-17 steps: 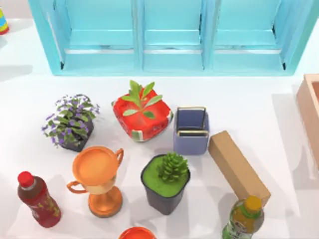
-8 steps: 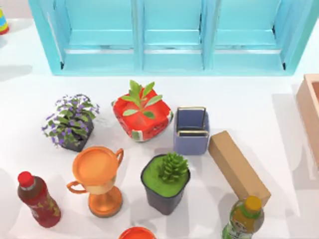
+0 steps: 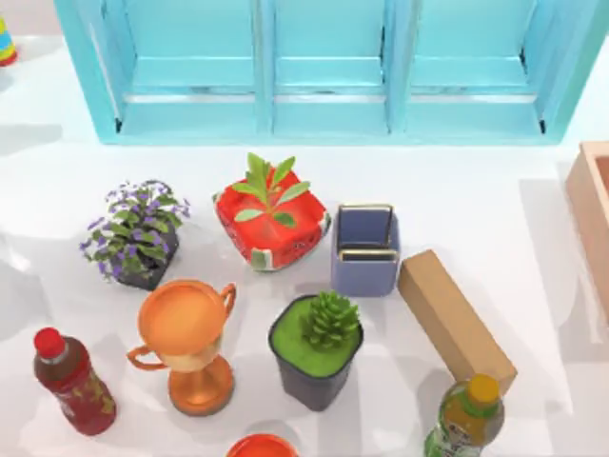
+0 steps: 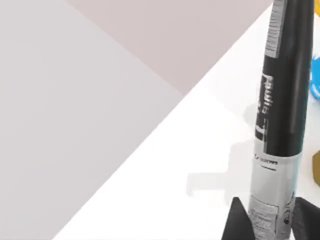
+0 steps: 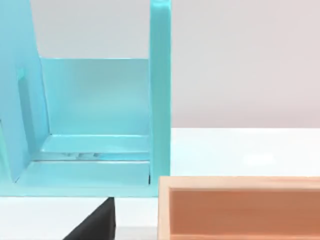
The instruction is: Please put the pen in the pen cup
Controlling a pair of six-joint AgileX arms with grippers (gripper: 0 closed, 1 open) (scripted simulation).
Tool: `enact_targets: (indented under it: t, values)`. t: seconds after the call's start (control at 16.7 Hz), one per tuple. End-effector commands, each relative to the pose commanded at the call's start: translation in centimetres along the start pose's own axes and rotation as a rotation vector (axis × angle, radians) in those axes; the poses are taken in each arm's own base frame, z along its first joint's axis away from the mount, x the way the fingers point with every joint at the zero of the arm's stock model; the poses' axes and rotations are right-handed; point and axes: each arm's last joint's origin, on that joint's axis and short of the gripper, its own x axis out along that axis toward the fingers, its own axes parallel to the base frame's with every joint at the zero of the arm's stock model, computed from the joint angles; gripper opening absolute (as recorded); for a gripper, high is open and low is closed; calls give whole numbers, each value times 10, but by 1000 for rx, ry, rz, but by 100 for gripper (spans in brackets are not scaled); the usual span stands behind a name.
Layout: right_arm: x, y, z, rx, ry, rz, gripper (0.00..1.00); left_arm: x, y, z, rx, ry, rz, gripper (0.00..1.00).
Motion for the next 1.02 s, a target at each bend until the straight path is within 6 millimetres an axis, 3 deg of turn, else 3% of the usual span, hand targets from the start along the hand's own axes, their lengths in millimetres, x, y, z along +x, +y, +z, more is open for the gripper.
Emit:
enact_targets:
  t: [0.12, 0.24, 0.42, 0.54, 0.72, 0.9, 1.02]
  values:
    - [0, 0, 0, 0, 0, 0, 100, -7, -76, -9, 66, -138, 4, 0]
    - [0, 0, 0, 0, 0, 0, 100, -23, -153, -34, 111, -272, -10, 0]
    - [0, 0, 0, 0, 0, 0, 100, -63, -256, -105, 146, -453, -45, 0]
    - [0, 0, 0, 0, 0, 0, 100, -96, -306, -169, 156, -560, -66, 0]
    - [0, 0, 0, 0, 0, 0, 100, -146, -349, -268, 151, -700, -89, 0]
    - [0, 0, 0, 0, 0, 0, 100, -185, -361, -352, 133, -804, -104, 0]
    - [0, 0, 0, 0, 0, 0, 100, -201, -361, -389, 123, -847, -112, 0]
